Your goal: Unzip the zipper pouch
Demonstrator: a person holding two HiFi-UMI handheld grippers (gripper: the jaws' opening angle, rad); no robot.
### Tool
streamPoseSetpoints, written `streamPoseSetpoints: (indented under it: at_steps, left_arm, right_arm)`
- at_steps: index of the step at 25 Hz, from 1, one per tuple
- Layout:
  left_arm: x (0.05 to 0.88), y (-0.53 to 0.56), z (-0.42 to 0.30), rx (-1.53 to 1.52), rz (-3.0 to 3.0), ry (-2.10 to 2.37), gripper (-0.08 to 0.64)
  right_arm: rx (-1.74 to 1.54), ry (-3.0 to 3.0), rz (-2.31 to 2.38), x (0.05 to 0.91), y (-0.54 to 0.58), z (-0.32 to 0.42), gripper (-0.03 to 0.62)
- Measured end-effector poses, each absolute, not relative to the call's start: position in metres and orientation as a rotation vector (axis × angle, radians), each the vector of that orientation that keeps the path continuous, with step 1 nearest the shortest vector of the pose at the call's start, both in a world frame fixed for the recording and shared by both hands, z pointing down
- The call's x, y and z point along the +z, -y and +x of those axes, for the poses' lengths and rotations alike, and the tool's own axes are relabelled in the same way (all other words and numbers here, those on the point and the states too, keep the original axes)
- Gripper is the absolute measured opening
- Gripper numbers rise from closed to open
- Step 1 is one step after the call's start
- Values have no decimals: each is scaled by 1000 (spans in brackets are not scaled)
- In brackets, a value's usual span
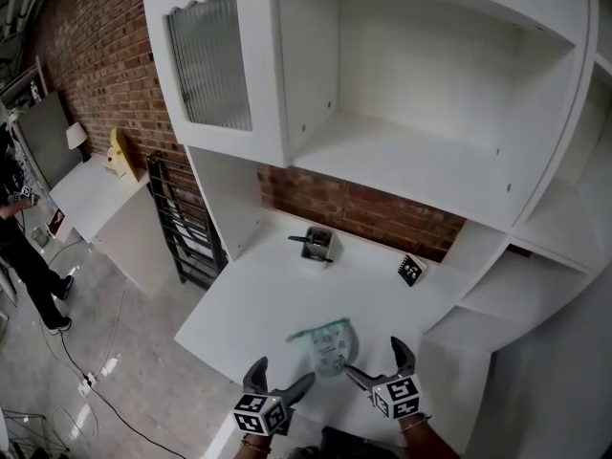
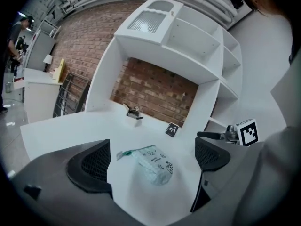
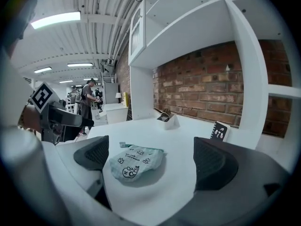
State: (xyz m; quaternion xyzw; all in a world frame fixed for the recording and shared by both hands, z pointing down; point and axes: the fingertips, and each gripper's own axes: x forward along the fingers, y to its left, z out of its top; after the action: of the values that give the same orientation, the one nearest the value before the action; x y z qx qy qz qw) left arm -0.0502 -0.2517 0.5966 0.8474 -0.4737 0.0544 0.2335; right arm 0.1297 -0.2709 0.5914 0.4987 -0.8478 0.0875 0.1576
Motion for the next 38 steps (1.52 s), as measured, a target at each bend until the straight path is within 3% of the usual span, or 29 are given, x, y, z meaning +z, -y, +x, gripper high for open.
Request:
streamPoseSetpoints:
  at_steps: [13,27,38]
  left_arm:
    - [648,303,-15,239,2187,1181,563]
    - [683,335,7,351,2033,1034,558]
    - [710,322,15,488,1942,947,543]
  right_arm:
    - [335,2413,1192,644,312,117,560]
    - [813,2445,1061,695,361,103,545]
    - [985,2405,1089,712,376,99,406]
